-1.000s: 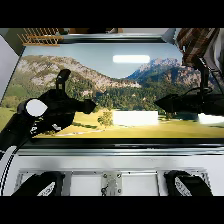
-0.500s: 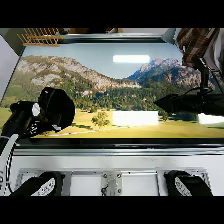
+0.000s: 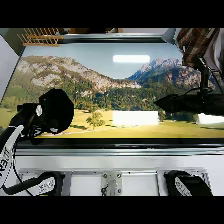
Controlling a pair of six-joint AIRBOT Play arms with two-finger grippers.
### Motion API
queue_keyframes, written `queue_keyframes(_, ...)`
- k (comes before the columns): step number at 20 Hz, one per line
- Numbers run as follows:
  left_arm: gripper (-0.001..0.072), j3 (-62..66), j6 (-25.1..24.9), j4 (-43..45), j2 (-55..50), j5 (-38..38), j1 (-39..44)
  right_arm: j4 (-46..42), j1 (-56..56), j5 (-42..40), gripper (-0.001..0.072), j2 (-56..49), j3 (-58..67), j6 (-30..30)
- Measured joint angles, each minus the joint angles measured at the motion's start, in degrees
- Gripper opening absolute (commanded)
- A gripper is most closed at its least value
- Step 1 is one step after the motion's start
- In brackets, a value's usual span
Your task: Fold the clothes and pants, and hang the long-sleeved shirts on hangers.
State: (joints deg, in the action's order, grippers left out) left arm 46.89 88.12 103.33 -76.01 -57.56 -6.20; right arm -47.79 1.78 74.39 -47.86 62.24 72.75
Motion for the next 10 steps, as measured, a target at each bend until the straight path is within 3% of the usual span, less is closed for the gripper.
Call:
queue_keyframes(5, 0.0008, 9.6, 1.0, -1.5, 7.6, -4.6, 6.8, 0.4, 0.0, 0.0, 0.0015, -0.1, 0.0, -0.6)
queue_keyframes(10, 0.0007, 13.9, 1.6, -10.6, 17.6, -5.4, 24.3, 6.0, 0.0, -0.5, 0.0015, -0.2, 0.0, -0.8)
